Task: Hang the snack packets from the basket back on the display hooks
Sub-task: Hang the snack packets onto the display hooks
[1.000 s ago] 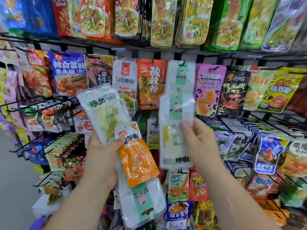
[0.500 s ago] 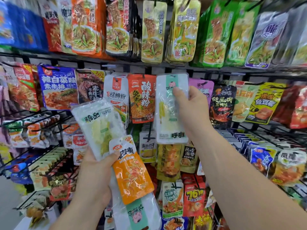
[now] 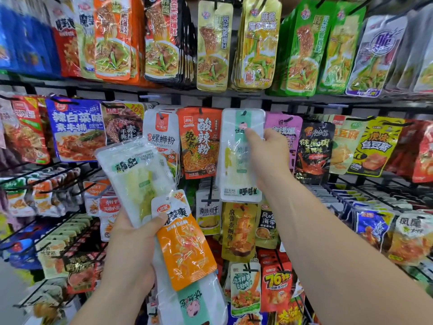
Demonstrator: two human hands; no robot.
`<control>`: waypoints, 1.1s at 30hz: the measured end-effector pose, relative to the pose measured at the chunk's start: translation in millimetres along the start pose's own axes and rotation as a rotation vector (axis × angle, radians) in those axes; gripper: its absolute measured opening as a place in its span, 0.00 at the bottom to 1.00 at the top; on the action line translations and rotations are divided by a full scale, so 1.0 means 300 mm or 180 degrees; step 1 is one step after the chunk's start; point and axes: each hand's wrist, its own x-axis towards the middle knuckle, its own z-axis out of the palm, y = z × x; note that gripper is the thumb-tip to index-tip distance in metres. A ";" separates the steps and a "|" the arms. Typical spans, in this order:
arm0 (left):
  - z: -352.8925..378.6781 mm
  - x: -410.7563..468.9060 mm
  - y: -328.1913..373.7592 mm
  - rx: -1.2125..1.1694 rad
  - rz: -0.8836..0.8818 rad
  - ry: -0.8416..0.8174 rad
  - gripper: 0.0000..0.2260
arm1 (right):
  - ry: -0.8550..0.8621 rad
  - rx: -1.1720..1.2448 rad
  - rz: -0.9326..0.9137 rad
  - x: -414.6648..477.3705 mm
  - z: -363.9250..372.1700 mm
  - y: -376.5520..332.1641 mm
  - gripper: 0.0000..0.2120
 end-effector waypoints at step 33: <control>-0.044 -0.190 0.000 0.0182 -0.0027 -0.0107 0.22 | -0.1101 -0.0539 -0.0141 -0.493 -0.102 0.043 0.20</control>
